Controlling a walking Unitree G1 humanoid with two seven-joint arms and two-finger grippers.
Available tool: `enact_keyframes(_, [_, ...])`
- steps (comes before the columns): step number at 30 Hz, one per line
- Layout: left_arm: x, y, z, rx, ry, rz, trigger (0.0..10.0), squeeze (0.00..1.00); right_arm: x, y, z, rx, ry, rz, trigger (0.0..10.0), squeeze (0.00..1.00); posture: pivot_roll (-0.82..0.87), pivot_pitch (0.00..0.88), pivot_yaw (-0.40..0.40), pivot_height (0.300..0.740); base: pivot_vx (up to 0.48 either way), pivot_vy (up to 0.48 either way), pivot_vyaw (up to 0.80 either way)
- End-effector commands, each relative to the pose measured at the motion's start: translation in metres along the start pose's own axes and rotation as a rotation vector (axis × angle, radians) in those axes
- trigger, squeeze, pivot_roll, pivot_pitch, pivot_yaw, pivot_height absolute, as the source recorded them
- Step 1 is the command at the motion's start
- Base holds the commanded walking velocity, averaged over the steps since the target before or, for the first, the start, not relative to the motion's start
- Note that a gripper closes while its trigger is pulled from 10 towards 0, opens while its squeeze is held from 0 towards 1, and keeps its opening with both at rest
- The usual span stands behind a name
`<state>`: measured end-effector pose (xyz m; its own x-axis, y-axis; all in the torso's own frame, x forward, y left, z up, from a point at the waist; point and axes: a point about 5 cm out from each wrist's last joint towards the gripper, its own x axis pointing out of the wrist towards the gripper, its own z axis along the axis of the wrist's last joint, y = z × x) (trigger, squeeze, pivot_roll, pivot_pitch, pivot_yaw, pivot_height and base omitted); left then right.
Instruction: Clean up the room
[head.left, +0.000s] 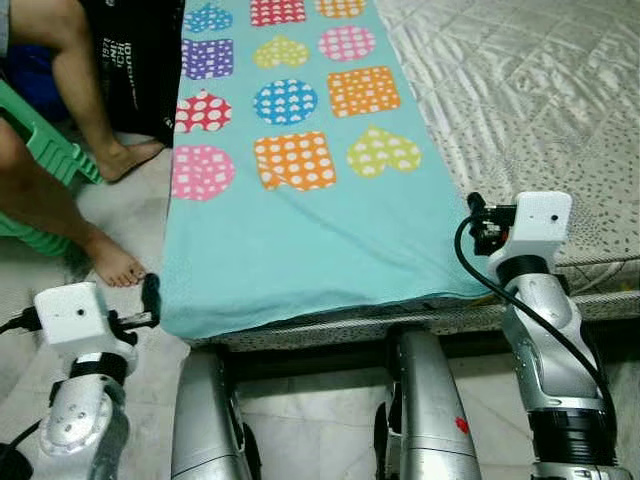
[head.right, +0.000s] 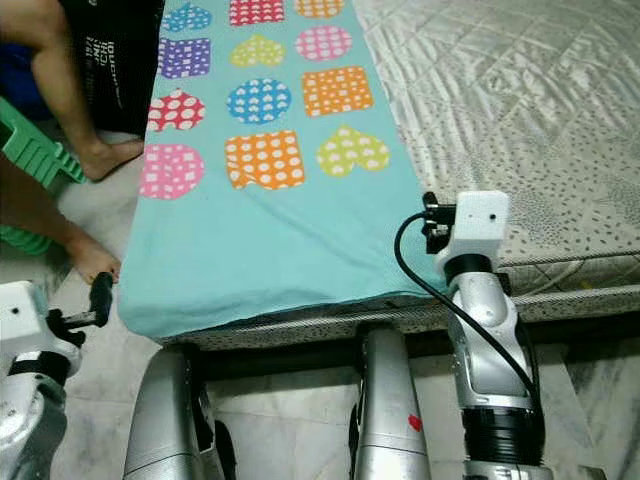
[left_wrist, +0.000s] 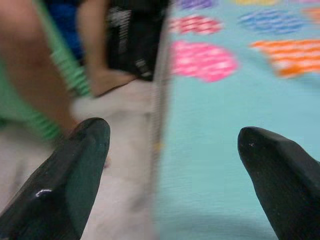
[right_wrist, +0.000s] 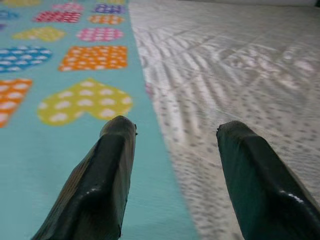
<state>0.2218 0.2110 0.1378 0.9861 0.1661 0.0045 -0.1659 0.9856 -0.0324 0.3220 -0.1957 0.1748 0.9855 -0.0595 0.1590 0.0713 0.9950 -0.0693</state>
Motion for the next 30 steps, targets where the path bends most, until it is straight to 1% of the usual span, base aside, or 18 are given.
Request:
enact_keyframes(1, [-0.002, -0.009, 0.006, 0.029, -0.038, -0.050, 10.0, 0.00, -0.002, 0.008, 0.001, 0.044, -0.016, 0.042, 10.0, 0.00, -0.08, 0.168, 0.053, 0.497, 0.000, 0.000, 0.00])
enact_keyframes(3, [-0.001, -0.012, 0.008, 0.036, -0.050, -0.063, 10.0, 0.00, -0.002, 0.010, 0.001, 0.053, -0.017, 0.050, 10.0, 0.00, -0.09, 0.158, 0.059, 0.497, 0.000, 0.000, 0.00])
enact_keyframes(4, [0.002, -0.015, 0.010, 0.040, -0.068, -0.065, 10.0, 0.00, -0.001, 0.015, 0.002, 0.085, -0.031, 0.057, 10.0, 0.00, -0.10, 0.142, 0.074, 0.497, 0.000, 0.000, 0.00])
enact_keyframes(7, [0.009, -0.016, 0.011, 0.020, -0.079, -0.057, 10.0, 0.00, 0.000, 0.020, 0.006, 0.119, -0.058, 0.059, 10.0, 0.00, -0.11, 0.119, 0.084, 0.497, 0.000, 0.000, 0.00])
enact_keyframes(8, [0.015, -0.018, 0.013, 0.014, -0.092, -0.061, 10.0, 0.00, 0.001, 0.023, 0.009, 0.147, -0.076, 0.062, 10.0, 0.00, -0.12, 0.108, 0.091, 0.497, 0.000, 0.000, 0.00])
enact_keyframes(10, [0.018, -0.019, 0.014, 0.015, -0.098, -0.067, 10.0, 0.00, 0.002, 0.025, 0.012, 0.160, -0.089, 0.067, 10.0, 0.00, -0.12, 0.108, 0.091, 0.497, 0.000, 0.000, 0.00])
enact_keyframes(14, [0.027, -0.021, 0.014, 0.010, -0.107, -0.075, 10.0, 0.00, 0.005, 0.030, 0.017, 0.188, -0.110, 0.068, 10.0, 0.00, -0.13, 0.083, 0.102, 0.497, 0.000, 0.000, -0.57])
enact_keyframes(23, [0.032, -0.026, 0.014, 0.002, -0.120, -0.083, 10.0, 0.00, 0.011, 0.030, 0.020, 0.202, -0.129, 0.055, 10.0, 0.00, -0.13, 0.063, 0.104, 0.497, 0.000, 0.000, -0.61])
enact_keyframes(30, [0.036, -0.032, 0.014, -0.006, -0.124, -0.093, 10.0, 0.00, 0.010, 0.029, 0.018, 0.211, -0.129, 0.039, 10.0, 0.00, -0.13, 0.056, 0.114, 0.497, 0.000, 0.000, -0.60])
